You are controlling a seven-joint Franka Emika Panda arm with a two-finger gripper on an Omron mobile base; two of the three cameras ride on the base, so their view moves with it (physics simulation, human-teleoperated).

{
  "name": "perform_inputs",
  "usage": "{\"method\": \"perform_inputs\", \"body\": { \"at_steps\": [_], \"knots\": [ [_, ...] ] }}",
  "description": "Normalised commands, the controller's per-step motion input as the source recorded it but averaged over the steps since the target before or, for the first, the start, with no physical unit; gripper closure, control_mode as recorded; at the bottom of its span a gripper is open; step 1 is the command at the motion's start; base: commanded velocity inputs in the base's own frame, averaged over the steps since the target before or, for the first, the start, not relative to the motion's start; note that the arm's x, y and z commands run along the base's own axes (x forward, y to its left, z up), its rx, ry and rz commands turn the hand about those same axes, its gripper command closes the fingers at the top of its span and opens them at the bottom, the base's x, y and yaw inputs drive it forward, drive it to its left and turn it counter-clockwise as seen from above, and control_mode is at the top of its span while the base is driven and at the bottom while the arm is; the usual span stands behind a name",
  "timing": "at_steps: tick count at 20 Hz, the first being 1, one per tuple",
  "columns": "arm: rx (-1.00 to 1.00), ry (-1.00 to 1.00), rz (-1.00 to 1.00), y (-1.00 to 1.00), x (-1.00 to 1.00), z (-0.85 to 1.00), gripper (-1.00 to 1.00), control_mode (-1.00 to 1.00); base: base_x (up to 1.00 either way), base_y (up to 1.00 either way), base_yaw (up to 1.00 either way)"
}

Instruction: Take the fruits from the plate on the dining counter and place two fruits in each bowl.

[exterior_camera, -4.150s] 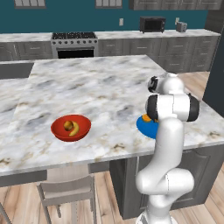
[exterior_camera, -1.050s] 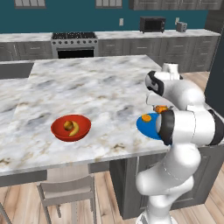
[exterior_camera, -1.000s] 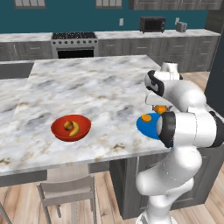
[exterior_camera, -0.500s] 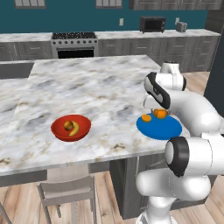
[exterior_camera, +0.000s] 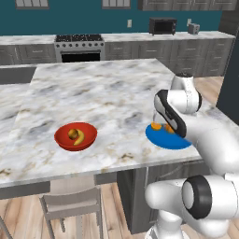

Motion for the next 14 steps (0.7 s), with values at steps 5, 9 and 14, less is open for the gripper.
{"method": "perform_inputs", "body": {
  "at_steps": [5, 9, 14],
  "knots": [
    [-0.02, 0.0, 0.0, 0.12, 0.0, 0.0, 1.0, -1.0, 0.0, 0.0, 0.0],
    [0.0, 0.0, 0.0, 0.02, 0.0, 0.0, 1.0, 1.0, 0.0, 0.0, 0.0],
    [0.0, 0.0, 0.0, 0.0, 0.0, 0.0, 1.0, 1.0, -0.51, 0.45, 0.0]
  ]
}}
